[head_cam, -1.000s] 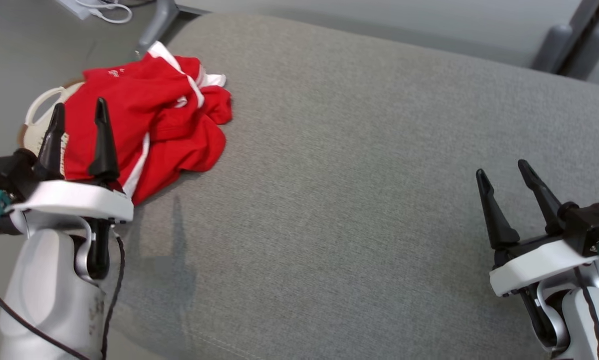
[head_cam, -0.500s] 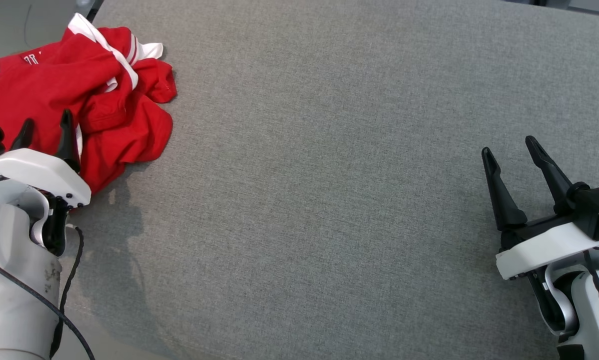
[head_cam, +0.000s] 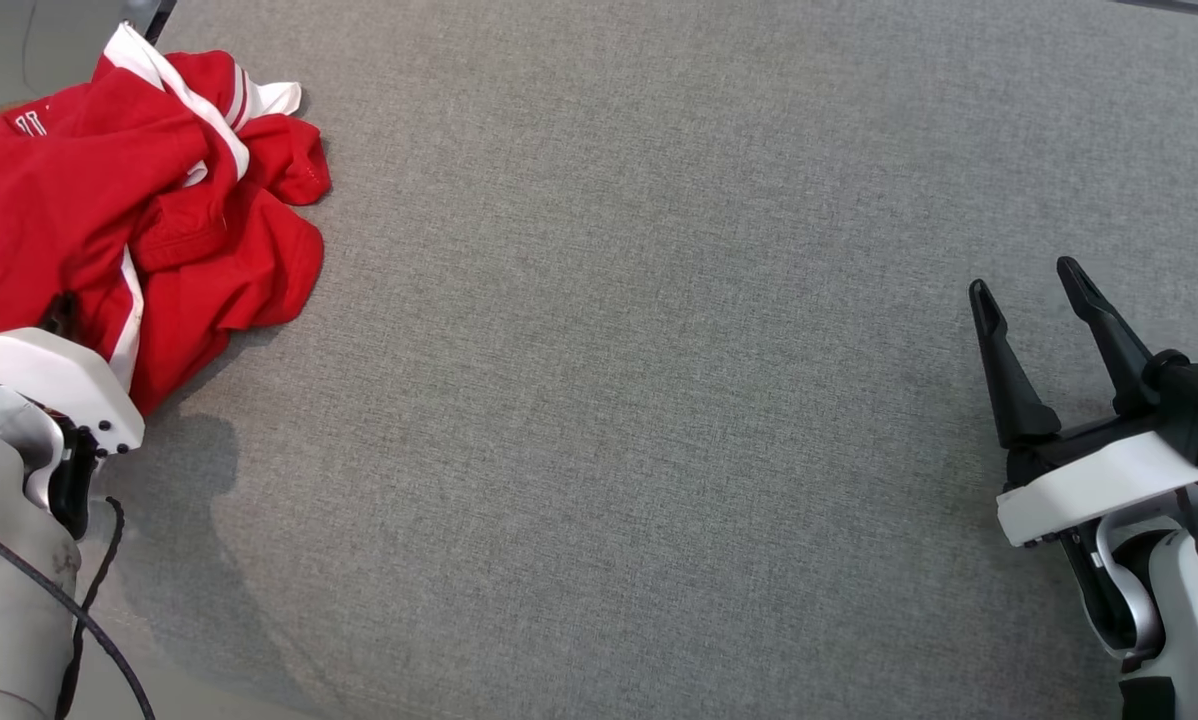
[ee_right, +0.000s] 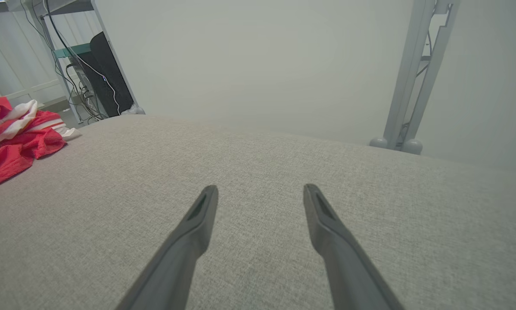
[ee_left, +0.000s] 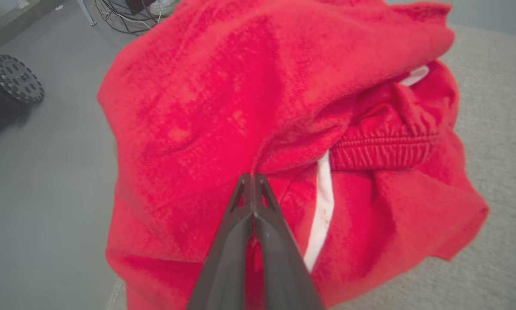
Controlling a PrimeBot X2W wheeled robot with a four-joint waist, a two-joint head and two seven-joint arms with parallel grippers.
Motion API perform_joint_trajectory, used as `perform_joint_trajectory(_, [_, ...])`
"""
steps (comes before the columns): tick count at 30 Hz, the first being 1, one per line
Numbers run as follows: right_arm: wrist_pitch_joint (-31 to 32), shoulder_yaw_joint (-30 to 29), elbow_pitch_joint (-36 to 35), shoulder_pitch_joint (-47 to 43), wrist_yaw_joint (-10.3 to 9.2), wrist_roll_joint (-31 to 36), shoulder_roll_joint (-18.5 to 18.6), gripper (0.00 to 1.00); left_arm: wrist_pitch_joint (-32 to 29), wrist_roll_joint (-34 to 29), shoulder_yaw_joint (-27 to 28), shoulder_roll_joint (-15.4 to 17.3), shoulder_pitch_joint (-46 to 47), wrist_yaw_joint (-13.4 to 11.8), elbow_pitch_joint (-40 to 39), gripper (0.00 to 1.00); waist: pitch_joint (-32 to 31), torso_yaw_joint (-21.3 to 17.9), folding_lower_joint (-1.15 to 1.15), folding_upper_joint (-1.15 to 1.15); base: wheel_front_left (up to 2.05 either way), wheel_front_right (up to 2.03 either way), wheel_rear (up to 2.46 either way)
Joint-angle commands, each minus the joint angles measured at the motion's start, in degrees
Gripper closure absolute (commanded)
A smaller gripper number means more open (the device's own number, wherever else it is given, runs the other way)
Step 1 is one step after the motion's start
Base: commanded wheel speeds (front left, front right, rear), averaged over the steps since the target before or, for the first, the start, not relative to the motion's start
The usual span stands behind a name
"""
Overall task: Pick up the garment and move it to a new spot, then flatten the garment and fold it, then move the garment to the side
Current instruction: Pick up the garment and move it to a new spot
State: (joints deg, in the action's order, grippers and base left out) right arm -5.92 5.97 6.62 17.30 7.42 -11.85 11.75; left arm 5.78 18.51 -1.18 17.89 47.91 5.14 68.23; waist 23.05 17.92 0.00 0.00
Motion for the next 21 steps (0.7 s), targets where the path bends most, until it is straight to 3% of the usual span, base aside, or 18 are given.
perform_joint_trajectory(1, [-0.44, -0.31, 0.21, 0.57, 0.13, -0.25, 0.41, 0.00, 1.54, 0.22, 0.16, 0.87, 1.30, -0.14, 0.10, 1.00, -0.14, -0.13, 0.00, 0.00, 0.00, 0.00, 0.00])
perform_joint_trajectory(12, [-1.84, -1.91, 1.27, -1.35, 0.13, -0.36, -0.82, 0.00, 9.03, 1.82, 1.84, 1.83, 1.32, -0.21, -3.79, 1.00, -3.61, 0.61, 0.00, 0.00, 0.00, 0.00, 0.00])
perform_joint_trajectory(17, [-3.11, -2.50, 2.49, -2.48, 0.13, -0.54, -2.07, 0.00, 9.49, 2.09, 3.21, 2.15, -2.78, 0.17, -12.01, 1.00, -7.12, 0.45, 0.00, 0.00, 0.00, 0.00, 0.00])
perform_joint_trajectory(21, [-3.97, -2.40, 3.42, -3.56, 0.13, -0.63, -3.27, 0.00, 9.45, 1.46, 4.61, 1.97, -9.13, -1.24, -21.44, 1.00, -10.38, -0.48, 0.00, 0.00, 0.00, 0.00, 0.00])
